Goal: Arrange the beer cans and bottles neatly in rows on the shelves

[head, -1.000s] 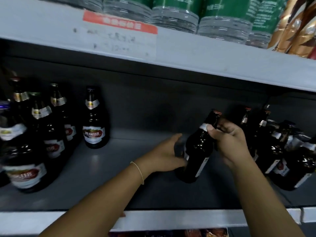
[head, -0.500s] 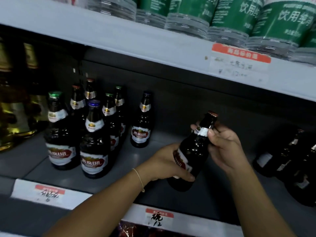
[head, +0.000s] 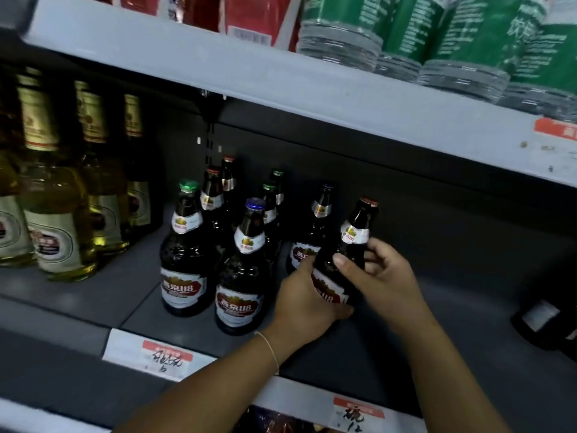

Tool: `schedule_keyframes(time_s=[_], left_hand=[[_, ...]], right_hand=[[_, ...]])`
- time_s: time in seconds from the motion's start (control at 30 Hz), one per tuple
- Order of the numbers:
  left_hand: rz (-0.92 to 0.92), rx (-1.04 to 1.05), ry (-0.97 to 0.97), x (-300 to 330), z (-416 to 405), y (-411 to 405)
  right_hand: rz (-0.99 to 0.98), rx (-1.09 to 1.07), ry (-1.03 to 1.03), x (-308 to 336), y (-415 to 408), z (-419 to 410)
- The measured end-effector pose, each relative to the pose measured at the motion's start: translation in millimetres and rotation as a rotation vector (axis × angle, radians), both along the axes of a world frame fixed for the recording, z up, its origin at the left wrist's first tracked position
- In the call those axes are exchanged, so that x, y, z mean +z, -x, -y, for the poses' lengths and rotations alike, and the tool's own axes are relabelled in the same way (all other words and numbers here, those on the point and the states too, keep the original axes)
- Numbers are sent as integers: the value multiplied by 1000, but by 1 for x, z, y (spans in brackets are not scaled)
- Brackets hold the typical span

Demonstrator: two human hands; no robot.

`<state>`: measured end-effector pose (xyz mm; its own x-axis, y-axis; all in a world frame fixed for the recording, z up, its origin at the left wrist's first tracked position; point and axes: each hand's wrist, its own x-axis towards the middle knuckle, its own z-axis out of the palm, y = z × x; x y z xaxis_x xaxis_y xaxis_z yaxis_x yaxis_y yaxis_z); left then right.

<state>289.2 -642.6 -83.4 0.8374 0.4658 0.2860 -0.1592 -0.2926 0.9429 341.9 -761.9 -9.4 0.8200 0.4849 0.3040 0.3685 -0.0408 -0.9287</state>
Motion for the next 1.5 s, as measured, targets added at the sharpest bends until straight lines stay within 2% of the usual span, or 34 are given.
schedule_keyframes(time_s=[0.43,0.73,0.9,1.0,1.1,1.23,1.5], left_hand=[[63,78,-80,-25,-14,-2],[-99,44,-236,-33,-15,19],[-79,44,-303,-42,-18,26],[-74,52,-305,-44,-21,28],[-39,67,-274,-42,-22,29],[-7,89,-261,-43,-25,29],[-119,36,-297,-40,-24,31]], right_hand=[[-54,-14,-65,-26,-4,-35],[96,94,12,-36,-14,-44],[139,-14,52,-51,-9,-41],[95,-116,113,-72,-3,-33],[9,-70,177,-93,1,-27],[-23,-73,162,-98,-3,-30],[-16,-94,126,-109,-4,-35]])
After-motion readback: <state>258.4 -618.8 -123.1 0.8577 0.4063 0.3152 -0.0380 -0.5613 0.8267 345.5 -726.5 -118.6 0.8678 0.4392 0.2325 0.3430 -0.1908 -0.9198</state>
